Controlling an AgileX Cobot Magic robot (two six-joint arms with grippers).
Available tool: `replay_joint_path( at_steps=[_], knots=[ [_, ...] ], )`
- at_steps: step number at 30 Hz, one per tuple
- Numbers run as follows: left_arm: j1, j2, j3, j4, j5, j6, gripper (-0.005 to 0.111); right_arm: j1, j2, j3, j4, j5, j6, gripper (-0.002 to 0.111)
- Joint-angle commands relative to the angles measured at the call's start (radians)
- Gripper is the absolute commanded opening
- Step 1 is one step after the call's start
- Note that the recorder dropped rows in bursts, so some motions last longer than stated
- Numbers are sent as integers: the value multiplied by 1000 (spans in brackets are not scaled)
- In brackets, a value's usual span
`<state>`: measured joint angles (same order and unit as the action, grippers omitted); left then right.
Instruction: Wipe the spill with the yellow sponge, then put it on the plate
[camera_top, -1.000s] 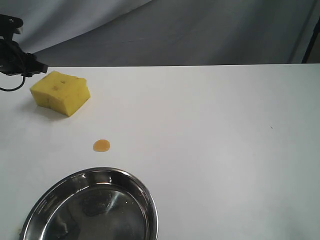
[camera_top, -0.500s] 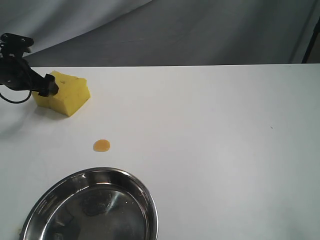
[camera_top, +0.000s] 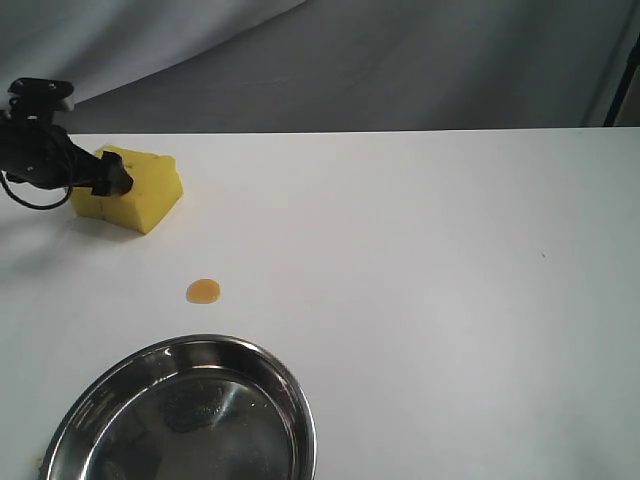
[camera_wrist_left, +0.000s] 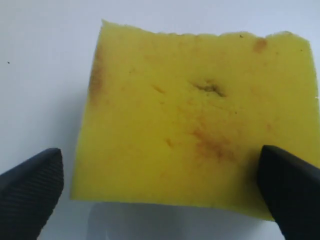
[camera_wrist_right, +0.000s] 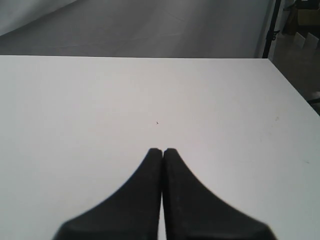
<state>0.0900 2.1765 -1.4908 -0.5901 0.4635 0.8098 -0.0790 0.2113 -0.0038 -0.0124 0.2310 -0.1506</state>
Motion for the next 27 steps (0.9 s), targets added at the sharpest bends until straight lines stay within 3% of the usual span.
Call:
replay_joint_path(
  at_steps=[1, 5, 8, 13, 14, 15, 16, 17, 27],
  knots=[
    [-2, 29, -3, -20, 1, 13, 104, -3, 3, 4, 5, -8, 1, 0],
    [-2, 26, -3, -20, -24, 11, 103, -3, 3, 4, 5, -8, 1, 0],
    [-2, 26, -3, -20, -24, 11, 91, -3, 3, 4, 5, -8, 1, 0],
    [-2, 26, -3, -20, -22, 11, 45, -3, 3, 4, 5, -8, 1, 0],
    [-2, 26, -3, -20, -22, 11, 27, -3, 3, 4, 5, -8, 1, 0],
    [-2, 26, -3, -20, -22, 11, 20, -3, 3, 4, 5, -8, 1, 0],
    [-2, 26, -3, -20, -22, 15, 5, -3, 3, 4, 5, -8, 1, 0],
    [-2, 26, -3, -20, -22, 27, 0, -3, 3, 4, 5, -8, 1, 0],
    [-2, 24, -3, -20, -19, 220, 1, -3, 3, 4, 5, -8, 1, 0]
  ],
)
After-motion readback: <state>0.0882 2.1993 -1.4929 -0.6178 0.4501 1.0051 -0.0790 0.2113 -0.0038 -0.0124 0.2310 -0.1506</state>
